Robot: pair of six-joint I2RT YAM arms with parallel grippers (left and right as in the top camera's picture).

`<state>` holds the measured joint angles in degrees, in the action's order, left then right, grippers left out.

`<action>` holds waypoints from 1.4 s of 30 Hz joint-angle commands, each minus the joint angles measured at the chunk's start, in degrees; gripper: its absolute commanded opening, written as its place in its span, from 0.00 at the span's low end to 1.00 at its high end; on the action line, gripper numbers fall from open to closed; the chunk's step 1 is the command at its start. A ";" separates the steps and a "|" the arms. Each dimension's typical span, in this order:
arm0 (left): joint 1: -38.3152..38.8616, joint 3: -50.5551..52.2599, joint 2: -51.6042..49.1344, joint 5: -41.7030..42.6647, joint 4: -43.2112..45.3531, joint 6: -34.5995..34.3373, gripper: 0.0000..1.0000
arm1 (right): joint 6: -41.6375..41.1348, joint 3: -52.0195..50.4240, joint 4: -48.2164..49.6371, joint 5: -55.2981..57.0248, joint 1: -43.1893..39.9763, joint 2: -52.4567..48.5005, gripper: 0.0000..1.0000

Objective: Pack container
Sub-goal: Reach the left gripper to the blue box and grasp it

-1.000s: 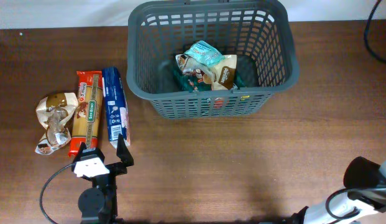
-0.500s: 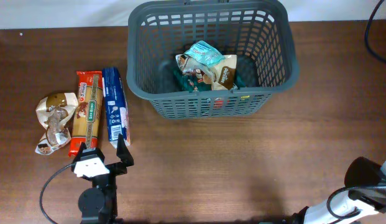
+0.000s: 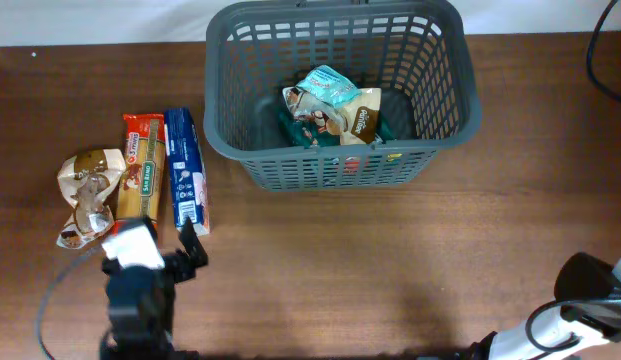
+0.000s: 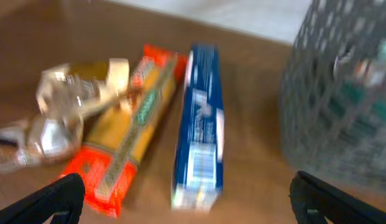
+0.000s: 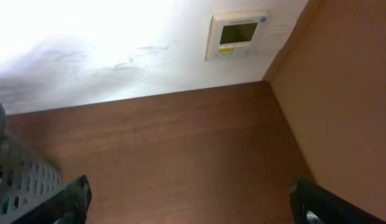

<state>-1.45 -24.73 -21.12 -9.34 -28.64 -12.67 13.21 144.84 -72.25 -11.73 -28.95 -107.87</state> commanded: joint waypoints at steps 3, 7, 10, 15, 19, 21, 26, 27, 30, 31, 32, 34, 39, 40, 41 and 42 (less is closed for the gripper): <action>0.20 -29.49 -24.76 -2.69 -9.38 4.00 0.99 | -0.66 -0.09 -0.02 -0.50 -0.24 -0.22 0.99; 0.20 -40.89 -32.06 -2.43 -10.93 3.98 0.99 | -0.66 -0.09 -0.02 -0.50 -0.24 -0.22 0.99; 0.17 -42.95 -34.71 -2.51 -10.62 4.87 0.99 | -0.66 -0.09 -0.02 -0.50 -0.24 -0.22 0.99; -0.09 -42.95 -43.93 1.95 -13.62 4.57 0.99 | -0.66 -0.09 -0.02 -0.50 -0.24 -0.22 0.99; -0.55 -42.99 -51.87 1.92 -13.18 4.39 0.99 | -0.66 -0.09 -0.02 -0.50 -0.24 -0.22 0.99; -1.90 -42.99 -56.59 2.34 -13.81 3.56 0.99 | -0.66 -0.09 -0.02 -0.50 -0.24 -0.22 0.99; -3.23 -42.99 -64.54 4.44 -13.68 2.95 0.99 | -0.66 -0.09 -0.02 -0.50 -0.24 -0.22 0.99; -3.21 -42.99 -65.94 4.52 -13.60 2.95 0.99 | -0.66 -0.09 -0.02 -0.50 -0.24 -0.22 0.99; -3.21 -42.99 -70.51 7.15 -13.44 4.63 0.99 | -0.66 -0.09 -0.02 -0.50 -0.24 -0.22 0.99; -3.23 -42.99 -72.24 8.26 -13.38 5.40 0.99 | -0.66 -0.09 0.00 -0.50 -0.24 -0.22 0.99; -3.21 -42.99 -73.55 8.57 -13.38 5.51 0.99 | -0.66 -0.09 -0.02 -0.50 -0.24 -0.22 0.99; -3.21 -42.99 -76.65 8.61 -13.40 5.51 0.99 | -0.66 -0.09 -0.02 -0.50 -0.24 -0.22 0.99; -3.23 -42.99 -82.14 10.21 -11.41 6.16 0.92 | -0.66 -0.09 -0.02 -0.50 -0.24 -0.22 0.99; -3.23 -42.99 -83.32 10.27 -10.99 6.16 0.84 | -0.66 -0.09 -0.02 -0.50 -0.24 -0.22 0.99; -3.21 -42.99 -84.41 10.27 -10.62 6.16 0.81 | -0.66 -0.09 -0.02 -0.50 -0.24 -0.22 0.99; -3.21 -42.99 -85.72 10.27 -10.03 6.14 0.79 | -0.66 -0.09 -0.02 -0.50 -0.24 -0.22 0.99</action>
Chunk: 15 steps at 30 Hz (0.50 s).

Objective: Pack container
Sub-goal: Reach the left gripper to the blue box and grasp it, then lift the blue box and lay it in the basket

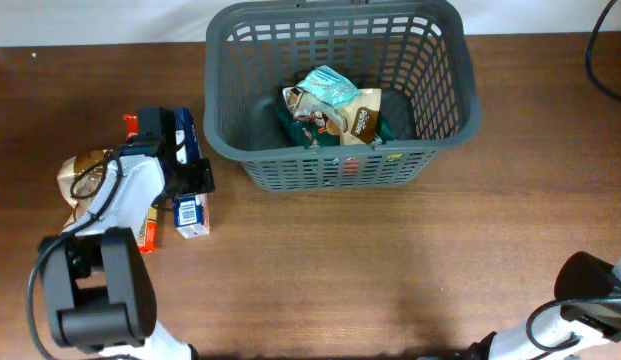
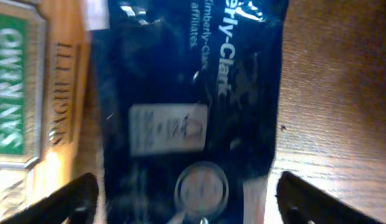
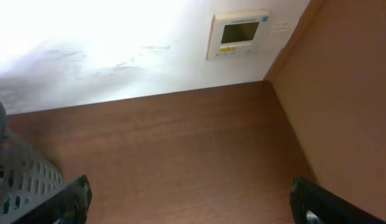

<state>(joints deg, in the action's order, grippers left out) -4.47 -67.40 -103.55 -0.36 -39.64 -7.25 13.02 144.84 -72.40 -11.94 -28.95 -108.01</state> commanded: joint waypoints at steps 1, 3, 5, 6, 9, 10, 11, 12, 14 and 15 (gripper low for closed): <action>-0.20 -0.33 -4.48 1.49 1.33 0.72 0.77 | -0.46 -0.09 0.13 -0.28 -0.24 -0.09 0.99; -0.20 -0.33 -6.47 1.73 1.64 0.72 0.67 | -0.46 -0.09 0.13 -0.28 -0.24 -0.09 0.99; -0.22 -0.33 -7.50 1.68 1.68 0.72 0.28 | -0.46 -0.09 0.13 -0.28 -0.24 -0.09 0.99; -0.22 -0.33 -7.50 1.66 1.68 0.72 0.14 | -0.46 -0.09 0.13 -0.28 -0.24 -0.09 0.99; -0.20 -0.66 -7.45 1.73 1.33 0.72 0.02 | -0.46 -0.09 0.13 -0.28 -0.24 -0.09 0.99; -0.22 -1.46 -7.39 1.73 0.13 0.72 0.02 | -0.46 -0.09 0.13 -0.28 -0.24 -0.09 0.99; -0.22 -2.54 -7.32 1.73 -1.18 0.72 0.02 | -0.46 -0.09 0.13 -0.28 -0.24 -0.09 0.99; -0.22 -3.85 -7.15 1.73 -2.58 0.72 0.02 | -0.46 -0.09 0.13 -0.28 -0.24 -0.09 0.99; -0.20 -8.50 -6.08 1.68 -6.34 0.74 0.02 | -0.46 -0.09 0.13 -0.28 -0.24 -0.09 0.99; -0.22 -10.75 -5.31 1.64 -7.72 0.98 0.02 | -0.46 -0.09 0.13 -0.28 -0.24 -0.09 0.99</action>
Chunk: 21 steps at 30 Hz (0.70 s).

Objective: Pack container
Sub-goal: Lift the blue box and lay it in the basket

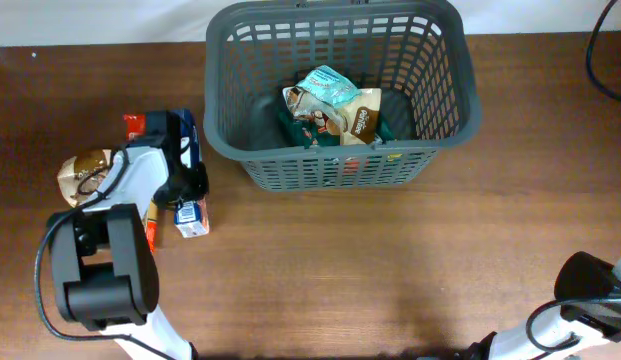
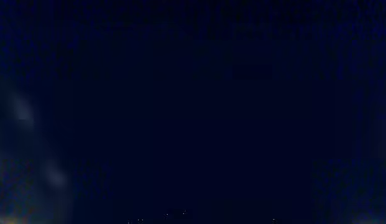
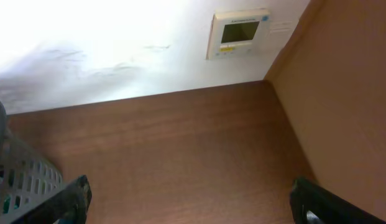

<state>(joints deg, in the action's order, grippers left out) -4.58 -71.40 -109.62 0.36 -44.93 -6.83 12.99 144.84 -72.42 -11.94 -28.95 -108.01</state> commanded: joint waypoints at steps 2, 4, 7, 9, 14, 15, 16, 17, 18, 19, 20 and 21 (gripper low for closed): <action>-0.28 -14.14 3.17 0.59 -5.42 0.72 0.02 | -0.44 -0.09 0.15 -0.28 -0.24 -0.09 0.99; -0.37 -23.17 6.19 -0.35 -8.74 2.99 0.02 | -0.44 -0.09 0.15 -0.28 -0.24 -0.09 0.99; -0.37 -34.56 9.07 -0.79 -11.98 9.35 0.02 | -0.44 -0.09 0.15 -0.28 -0.24 -0.09 0.99; -0.35 -42.93 10.80 -0.72 -13.07 15.30 0.02 | -0.44 -0.09 0.15 -0.28 -0.24 -0.09 0.99; 3.56 -56.68 13.66 8.59 -12.57 36.63 0.02 | -0.44 -0.09 0.15 -0.28 -0.24 -0.09 0.99; 5.53 -58.34 13.66 11.63 -12.55 41.22 0.02 | -0.44 -0.09 0.15 -0.28 -0.24 -0.09 0.99; 7.37 -59.06 13.66 13.79 -12.39 44.13 0.02 | -0.44 -0.09 0.15 -0.28 -0.24 -0.09 0.99; 9.14 -59.10 13.66 15.41 -12.07 46.16 0.01 | -0.44 -0.09 0.15 -0.28 -0.24 -0.09 0.99; 11.98 -59.10 13.38 16.63 -11.96 48.59 0.02 | -0.44 -0.09 0.15 -0.28 -0.24 -0.09 0.99; 15.04 -59.10 12.52 16.59 -12.00 50.10 0.02 | -0.44 -0.09 0.15 -0.28 -0.24 -0.09 0.99; 16.52 -59.10 11.76 16.59 -12.17 51.04 0.01 | -0.44 -0.09 0.15 -0.28 -0.24 -0.09 0.99; 18.47 -59.10 10.60 16.57 -12.61 52.68 0.02 | -0.44 -0.09 0.15 -0.31 -0.24 -0.09 0.99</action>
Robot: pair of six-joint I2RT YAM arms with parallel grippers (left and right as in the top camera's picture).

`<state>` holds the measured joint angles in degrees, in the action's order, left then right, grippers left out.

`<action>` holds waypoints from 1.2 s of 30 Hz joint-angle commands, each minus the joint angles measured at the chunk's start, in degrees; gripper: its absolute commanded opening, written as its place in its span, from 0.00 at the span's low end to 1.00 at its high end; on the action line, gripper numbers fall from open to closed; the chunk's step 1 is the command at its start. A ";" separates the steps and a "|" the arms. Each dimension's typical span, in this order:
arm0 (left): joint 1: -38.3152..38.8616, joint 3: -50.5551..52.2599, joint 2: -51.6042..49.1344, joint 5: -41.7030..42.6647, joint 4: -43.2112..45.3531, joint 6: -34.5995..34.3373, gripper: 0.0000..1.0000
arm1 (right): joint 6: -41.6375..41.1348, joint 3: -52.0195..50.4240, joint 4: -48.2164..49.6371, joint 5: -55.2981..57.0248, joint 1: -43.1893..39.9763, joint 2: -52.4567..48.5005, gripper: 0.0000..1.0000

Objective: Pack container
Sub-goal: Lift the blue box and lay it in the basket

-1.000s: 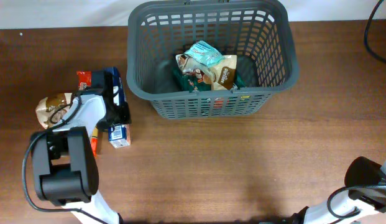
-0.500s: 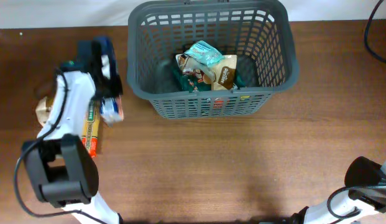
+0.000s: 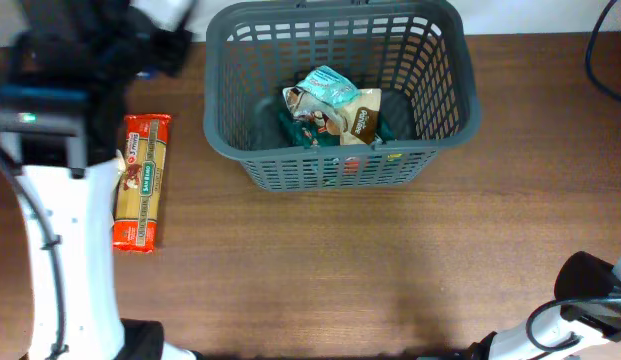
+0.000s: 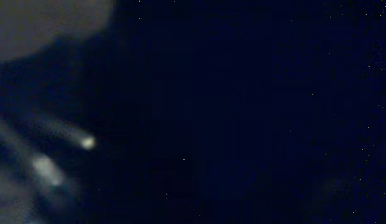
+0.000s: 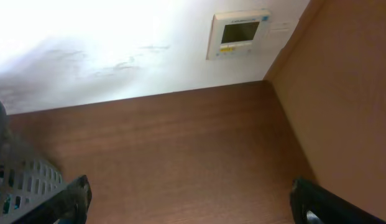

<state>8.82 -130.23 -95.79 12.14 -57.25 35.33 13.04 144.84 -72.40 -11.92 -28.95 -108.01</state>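
The grey plastic basket point(image 3: 320, 170) stands at the back middle of the table, with a teal bag point(image 3: 327, 84) and a brown pouch point(image 3: 362, 122) inside. My left gripper point(image 3: 155, 45) is raised high beside the basket's left rim. A dark blue pack point(image 4: 230, 112) fills the whole left wrist view, so the fingers are hidden there. The blue pack is off the table. An orange spaghetti pack point(image 3: 140, 180) lies on the table at the left. My right gripper point(image 5: 193, 205) stands open over bare wood, nothing between its fingers.
My left arm's white link point(image 3: 60, 230) runs down the left side and covers the table beyond the spaghetti. The right arm's base point(image 3: 590, 290) sits at the front right corner. A wall with a thermostat point(image 5: 236, 34) lies behind the table.
The left gripper was down on the blue pack beside the spaghetti. Now it is up high by the basket's left rim, and the pack has left the table. The right arm has not moved.
The left gripper stood open near the table's front, facing a crumpled bag, the spaghetti and the blue pack. Then it was open right over the blue pack, then down on it. Now it is raised with the pack, and the crumpled bag is hidden behind the arm.
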 commanded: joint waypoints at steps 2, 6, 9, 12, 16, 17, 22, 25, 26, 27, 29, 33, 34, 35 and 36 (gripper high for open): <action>8.44 -0.26 -6.03 4.79 -1.40 13.79 0.01 | -0.48 -0.09 0.13 -0.31 -0.24 -0.09 0.99; 13.55 -0.24 -14.29 -0.92 -5.49 20.96 0.01 | -0.48 -0.09 0.13 -0.31 -0.24 -0.09 0.99; 14.03 -0.24 -22.21 -5.42 -5.62 20.96 0.02 | -0.48 -0.09 0.13 -0.31 -0.24 -0.09 0.99; 14.01 -0.24 -28.41 -5.81 -7.15 20.92 0.03 | -0.48 -0.09 0.13 -0.31 -0.24 -0.09 0.99; 14.03 -0.31 -30.40 -6.27 -11.23 19.50 0.61 | -0.48 -0.09 0.13 -0.31 -0.24 -0.09 0.99; 14.03 -0.74 -30.21 -7.56 -11.43 17.18 0.65 | -0.48 -0.09 0.13 -0.31 -0.24 -0.09 0.99; 13.51 -14.10 -29.97 -13.49 -20.65 7.19 0.67 | -0.48 -0.09 0.13 -0.31 -0.24 -0.09 0.99; 12.90 -26.05 -29.03 -13.49 -26.03 4.52 0.75 | -0.48 -0.09 0.13 -0.31 -0.24 -0.09 0.99; 12.74 -28.28 -27.61 -13.53 -26.05 2.86 0.75 | -0.48 -0.09 0.13 -0.31 -0.24 -0.09 0.99; 12.70 -29.35 -26.45 -13.92 -26.38 2.80 0.75 | -0.48 -0.09 0.13 -0.31 -0.24 -0.09 0.99; 12.46 -29.99 -22.71 -20.13 -27.93 2.69 0.75 | -0.48 -0.09 0.13 -0.31 -0.24 -0.09 0.99; 7.61 -25.75 -13.70 -21.66 -28.09 0.00 0.75 | -0.48 -0.09 0.13 -0.31 -0.24 -0.09 0.99; 5.68 -23.04 -11.10 -21.64 -27.45 -0.02 0.75 | -0.48 -0.09 0.13 -0.31 -0.24 -0.09 0.99; 1.62 -16.00 -5.60 -21.64 -25.64 -0.02 0.76 | -0.48 -0.09 0.13 -0.31 -0.24 -0.09 0.99; -0.46 -12.07 -2.95 -21.64 -24.46 -0.02 0.78 | -0.48 -0.09 0.13 -0.31 -0.24 -0.09 0.99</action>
<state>14.35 -151.65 -106.91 -7.60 -82.87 37.01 13.06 144.84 -72.44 -11.94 -28.95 -108.01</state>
